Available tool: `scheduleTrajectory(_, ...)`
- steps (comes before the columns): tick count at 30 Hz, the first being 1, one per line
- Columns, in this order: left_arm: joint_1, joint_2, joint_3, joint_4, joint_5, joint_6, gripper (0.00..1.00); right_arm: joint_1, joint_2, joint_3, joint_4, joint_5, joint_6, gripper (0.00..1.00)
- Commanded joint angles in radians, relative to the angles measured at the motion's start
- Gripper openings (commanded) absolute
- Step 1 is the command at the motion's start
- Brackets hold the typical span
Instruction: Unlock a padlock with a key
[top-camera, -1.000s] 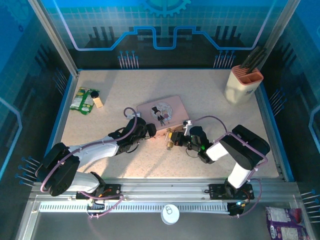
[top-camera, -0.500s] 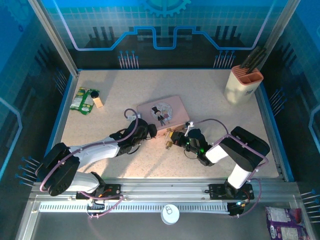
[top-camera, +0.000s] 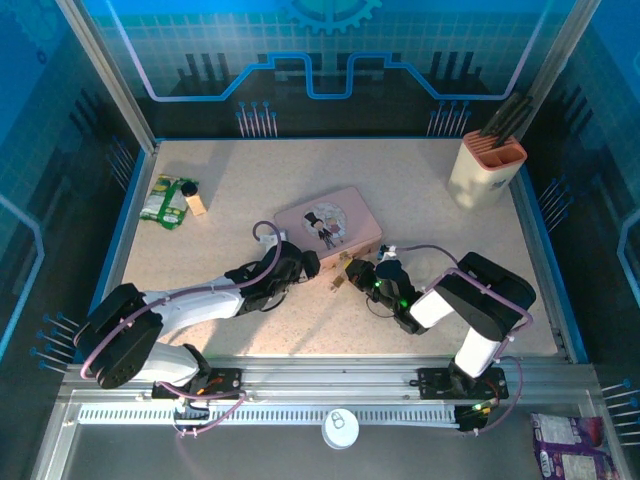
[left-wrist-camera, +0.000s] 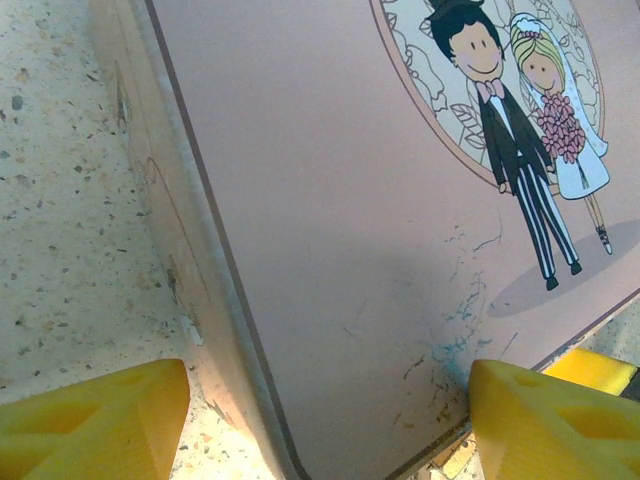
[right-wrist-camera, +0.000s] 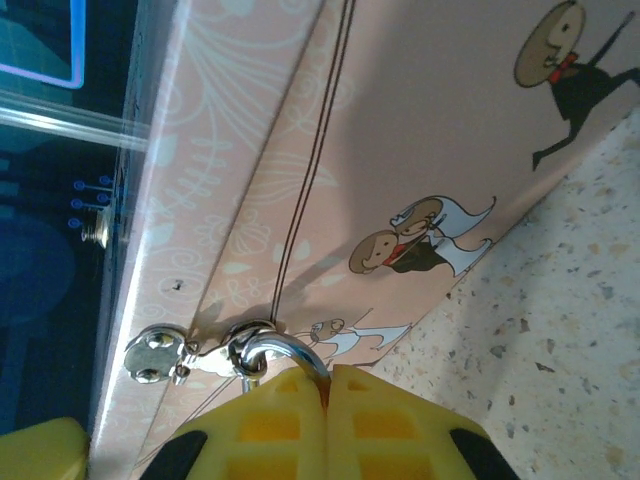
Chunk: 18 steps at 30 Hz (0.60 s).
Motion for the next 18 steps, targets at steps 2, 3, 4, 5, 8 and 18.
scheduleTrajectory(2,-0.016,0.024,-0.018,-0.068,-0.004,-0.007,0.74,0.003,0.01,0.008,0.041,0.13,0.078,0.0)
scheduleTrajectory(3,-0.016,0.025,-0.018,-0.068,-0.006,-0.008,0.74,0.004,0.01,0.009,0.039,0.137,0.086,0.0)
scheduleTrajectory(4,-0.016,0.027,-0.018,-0.068,-0.007,-0.008,0.74,0.004,0.01,0.009,0.038,0.142,0.097,0.0)
scheduleTrajectory(5,-0.016,0.027,-0.018,-0.069,-0.009,-0.009,0.74,0.004,0.011,0.009,0.04,0.149,0.109,0.0)
scheduleTrajectory(8,-0.016,0.027,-0.02,-0.068,-0.014,-0.011,0.74,0.003,0.012,0.011,0.04,0.162,0.123,0.0)
scheduleTrajectory(18,-0.016,0.026,-0.019,-0.084,-0.032,-0.014,0.74,-0.003,0.036,0.01,0.055,0.19,0.179,0.0)
